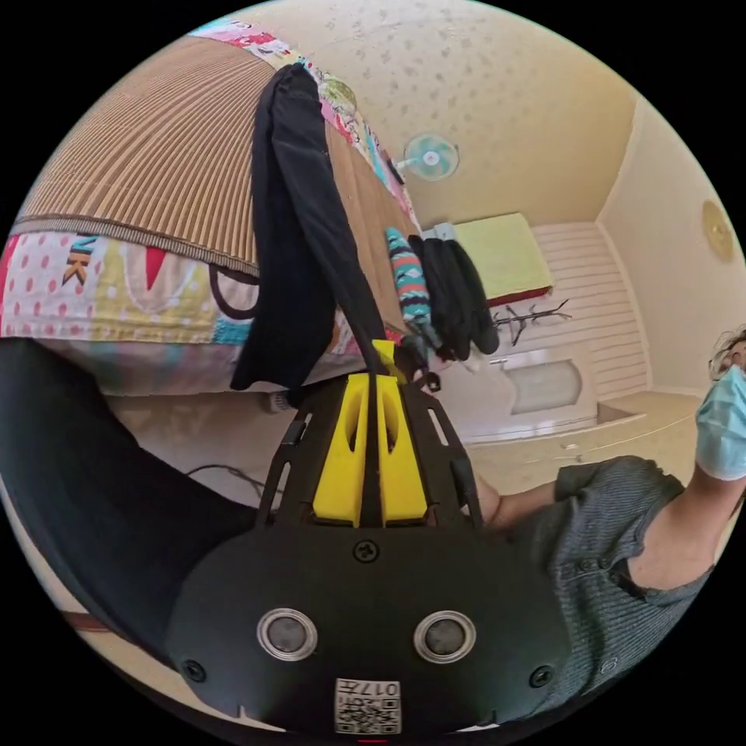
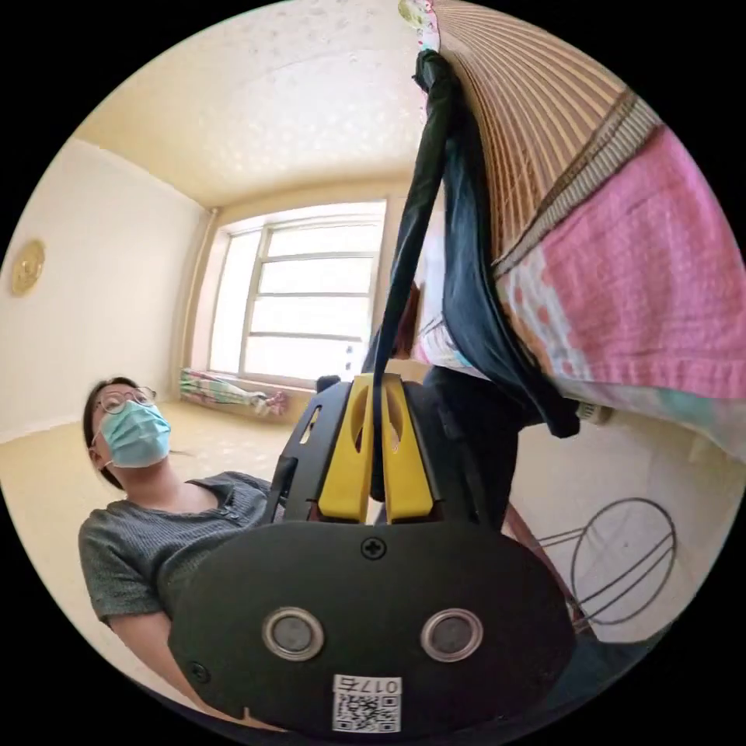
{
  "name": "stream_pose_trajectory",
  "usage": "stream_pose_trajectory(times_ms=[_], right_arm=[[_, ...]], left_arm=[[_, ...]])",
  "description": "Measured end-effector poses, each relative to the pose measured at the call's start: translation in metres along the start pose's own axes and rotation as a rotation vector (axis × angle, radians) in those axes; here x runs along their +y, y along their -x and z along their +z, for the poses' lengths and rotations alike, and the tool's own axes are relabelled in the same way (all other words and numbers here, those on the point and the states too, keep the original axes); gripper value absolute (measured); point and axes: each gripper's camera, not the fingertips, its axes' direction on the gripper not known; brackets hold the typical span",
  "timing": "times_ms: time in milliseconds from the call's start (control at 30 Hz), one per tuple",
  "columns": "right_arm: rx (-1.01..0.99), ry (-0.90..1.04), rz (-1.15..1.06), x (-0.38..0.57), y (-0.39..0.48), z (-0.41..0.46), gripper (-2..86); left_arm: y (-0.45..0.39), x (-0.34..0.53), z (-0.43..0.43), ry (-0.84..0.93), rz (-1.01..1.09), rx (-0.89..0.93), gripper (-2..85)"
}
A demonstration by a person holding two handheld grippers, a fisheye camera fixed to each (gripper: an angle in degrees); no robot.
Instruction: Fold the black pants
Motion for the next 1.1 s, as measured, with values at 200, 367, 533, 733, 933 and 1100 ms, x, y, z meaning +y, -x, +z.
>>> stream_pose_trajectory(times_ms=[200, 367, 533, 733, 933, 1100], right_arm=[[0.568, 0.357, 0.034, -0.031, 0.035, 0.059, 5.0], [0.744, 0.218, -0.149, -0.061, 0.107, 0.071, 7.1], [0.659, 0.155, -0.230, -0.133, 0.149, 0.090, 7.9], [0.752, 0.201, -0.336, -0.213, 0.194, 0.159, 8.8], [0.789, 0.125, -0.351, -0.289, 0.202, 0.210, 9.3], [0.900, 0.059, -0.310, -0.365, 0.188, 0.253, 8.6]], left_arm=[[0.013, 0.005, 0.068, -0.008, 0.012, -0.013, 0.0], [0.031, -0.010, 0.090, -0.099, 0.053, -0.173, 5.1], [0.045, -0.045, 0.117, -0.195, 0.145, -0.243, 6.5], [0.060, -0.097, 0.169, -0.161, 0.197, -0.379, 7.5], [0.079, -0.093, 0.201, -0.172, 0.213, -0.429, 6.8], [0.091, -0.099, 0.205, -0.162, 0.201, -0.411, 6.0]])
